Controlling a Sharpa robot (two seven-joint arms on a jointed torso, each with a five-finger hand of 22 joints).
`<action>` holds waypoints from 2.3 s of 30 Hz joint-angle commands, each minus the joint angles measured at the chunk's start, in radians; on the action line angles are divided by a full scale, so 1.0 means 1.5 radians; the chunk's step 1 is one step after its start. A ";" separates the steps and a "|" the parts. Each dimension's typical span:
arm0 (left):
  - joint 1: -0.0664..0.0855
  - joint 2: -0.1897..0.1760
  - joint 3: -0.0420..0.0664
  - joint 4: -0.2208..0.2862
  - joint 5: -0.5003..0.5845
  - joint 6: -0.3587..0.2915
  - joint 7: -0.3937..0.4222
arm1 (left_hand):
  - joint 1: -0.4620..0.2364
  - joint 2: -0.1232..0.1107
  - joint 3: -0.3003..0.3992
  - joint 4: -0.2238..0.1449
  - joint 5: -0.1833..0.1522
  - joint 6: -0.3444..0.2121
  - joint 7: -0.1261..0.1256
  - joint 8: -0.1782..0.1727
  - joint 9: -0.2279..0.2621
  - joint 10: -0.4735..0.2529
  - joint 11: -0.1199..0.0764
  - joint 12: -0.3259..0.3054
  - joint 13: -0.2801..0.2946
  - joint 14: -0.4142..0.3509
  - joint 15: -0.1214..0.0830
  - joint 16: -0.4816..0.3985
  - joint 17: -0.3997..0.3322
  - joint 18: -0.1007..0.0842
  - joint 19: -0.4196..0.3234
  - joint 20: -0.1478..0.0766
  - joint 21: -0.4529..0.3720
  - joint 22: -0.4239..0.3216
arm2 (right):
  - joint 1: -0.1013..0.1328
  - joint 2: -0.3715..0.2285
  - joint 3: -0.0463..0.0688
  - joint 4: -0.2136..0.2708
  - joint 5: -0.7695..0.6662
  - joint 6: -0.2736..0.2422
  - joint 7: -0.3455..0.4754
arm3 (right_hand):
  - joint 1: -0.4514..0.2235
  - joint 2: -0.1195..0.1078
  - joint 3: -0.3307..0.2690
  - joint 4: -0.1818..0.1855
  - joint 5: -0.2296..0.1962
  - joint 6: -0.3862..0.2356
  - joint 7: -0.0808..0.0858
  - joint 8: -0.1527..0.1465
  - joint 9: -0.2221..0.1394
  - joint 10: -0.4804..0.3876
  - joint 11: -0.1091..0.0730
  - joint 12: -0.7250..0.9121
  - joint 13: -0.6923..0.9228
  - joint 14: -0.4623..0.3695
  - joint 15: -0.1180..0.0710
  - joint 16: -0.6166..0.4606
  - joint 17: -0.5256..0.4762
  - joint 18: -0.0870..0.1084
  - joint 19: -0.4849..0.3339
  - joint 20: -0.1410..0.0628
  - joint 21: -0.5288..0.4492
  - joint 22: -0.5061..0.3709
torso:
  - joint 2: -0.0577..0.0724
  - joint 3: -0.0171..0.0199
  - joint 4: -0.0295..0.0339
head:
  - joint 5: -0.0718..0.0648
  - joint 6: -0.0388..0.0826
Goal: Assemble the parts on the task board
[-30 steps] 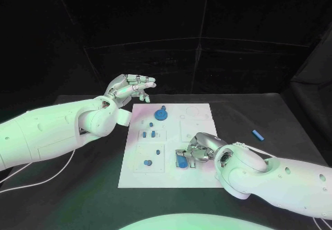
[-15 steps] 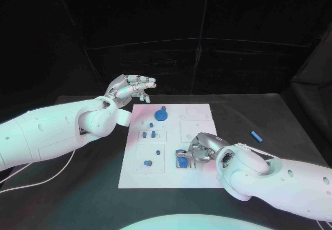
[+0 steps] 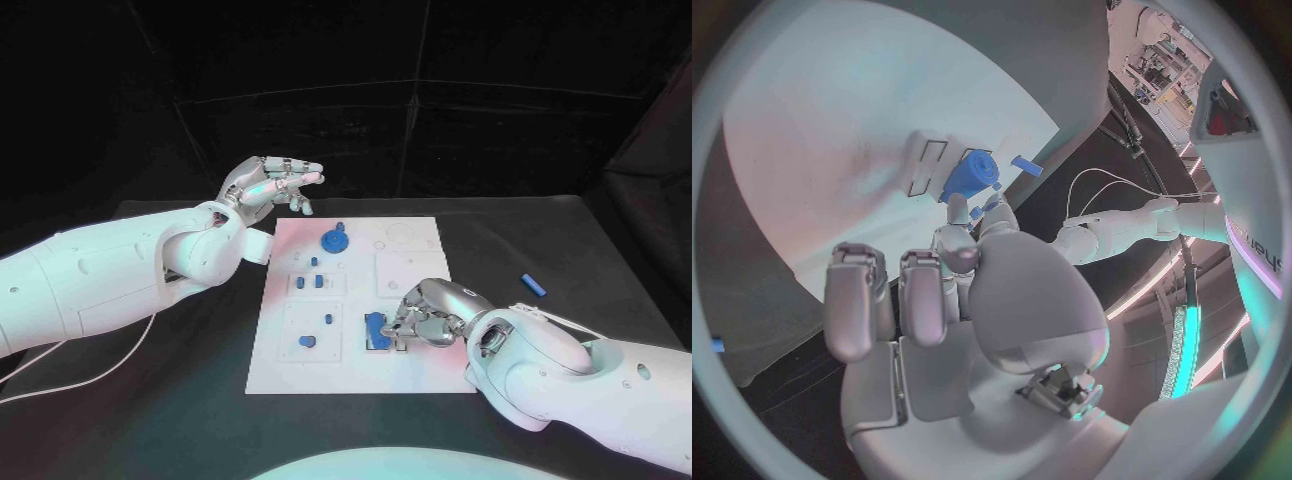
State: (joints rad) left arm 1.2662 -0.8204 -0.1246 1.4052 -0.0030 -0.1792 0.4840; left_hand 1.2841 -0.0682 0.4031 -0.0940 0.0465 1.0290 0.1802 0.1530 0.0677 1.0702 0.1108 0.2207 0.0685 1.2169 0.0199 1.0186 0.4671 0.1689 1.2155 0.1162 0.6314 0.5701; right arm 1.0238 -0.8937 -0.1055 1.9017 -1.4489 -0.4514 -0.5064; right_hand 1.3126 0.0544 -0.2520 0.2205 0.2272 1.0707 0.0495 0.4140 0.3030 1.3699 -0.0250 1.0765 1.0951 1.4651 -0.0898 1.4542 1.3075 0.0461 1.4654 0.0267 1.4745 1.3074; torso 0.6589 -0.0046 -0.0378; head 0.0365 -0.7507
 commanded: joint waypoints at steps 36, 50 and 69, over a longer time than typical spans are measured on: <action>0.001 -0.004 0.001 0.004 0.002 0.004 0.004 | 0.004 0.001 -0.004 0.002 0.003 -0.003 -0.001 0.001 0.000 -0.005 0.000 0.004 0.000 -0.004 0.002 0.003 -0.001 0.009 -0.003 0.002 -0.004 -0.001 | 0.001 0.029 0.000 -0.032 0.033 0.011 0.054 | 0.058 0.015 0.013 -0.030 -0.020 -0.008 0.001 -0.013 0.005 -0.006 0.000 -0.018 -0.002 0.043 0.000 -0.002 0.018 -0.003 0.018 -0.003 -0.005 0.057 | 0.000 0.0006 -0.0012 | 0.002 -0.004; 0.001 -0.006 0.001 0.004 0.002 0.003 0.005 | 0.004 0.001 -0.004 0.002 0.003 -0.003 -0.001 0.001 0.000 -0.005 0.000 0.004 0.000 -0.004 0.002 0.003 -0.001 0.009 -0.003 0.002 -0.004 -0.001 | 0.014 -0.079 0.001 -0.027 0.167 -0.035 0.211 | 0.113 0.009 0.028 -0.062 0.016 -0.094 0.047 -0.111 -0.030 -0.040 0.036 -0.061 -0.030 0.040 0.030 -0.010 0.007 0.001 0.008 0.022 -0.018 0.039 | -0.004 -0.0009 -0.0025 | -0.080 0.027; 0.001 -0.003 0.000 0.007 0.002 0.002 0.006 | 0.004 0.003 -0.008 0.002 0.003 -0.002 -0.001 0.002 0.001 -0.006 -0.001 0.006 0.000 -0.004 0.001 0.004 -0.002 0.009 -0.002 0.002 -0.005 -0.002 | 0.057 -0.190 0.001 -0.089 0.163 -0.035 0.158 | 0.093 -0.009 0.016 -0.051 0.060 -0.071 0.048 -0.146 -0.041 -0.040 0.038 -0.063 -0.031 0.039 0.032 -0.011 0.007 0.001 0.008 0.027 -0.018 0.039 | -0.004 -0.0004 -0.0022 | -0.182 0.039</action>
State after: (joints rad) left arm 1.2661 -0.8267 -0.1250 1.4138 -0.0030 -0.1799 0.4842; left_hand 1.2841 -0.0682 0.3957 -0.0922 0.0466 1.0290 0.1802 0.1530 0.0677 1.0702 0.1108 0.2283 0.0685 1.2169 0.0199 1.0186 0.4653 0.1689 1.2155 0.1162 0.6259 0.5676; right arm 1.1073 -1.1763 -0.1048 1.7678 -1.1954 -0.4883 -0.2359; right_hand 1.4617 0.0410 -0.2218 0.1435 0.3115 0.9565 0.1192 0.2011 0.2420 1.3074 0.0267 0.9871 1.0495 1.4633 -0.0481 1.4426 1.3078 0.0462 1.4637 0.0610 1.4518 1.3073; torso 0.6527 -0.0049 -0.0398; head -0.2256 -0.6910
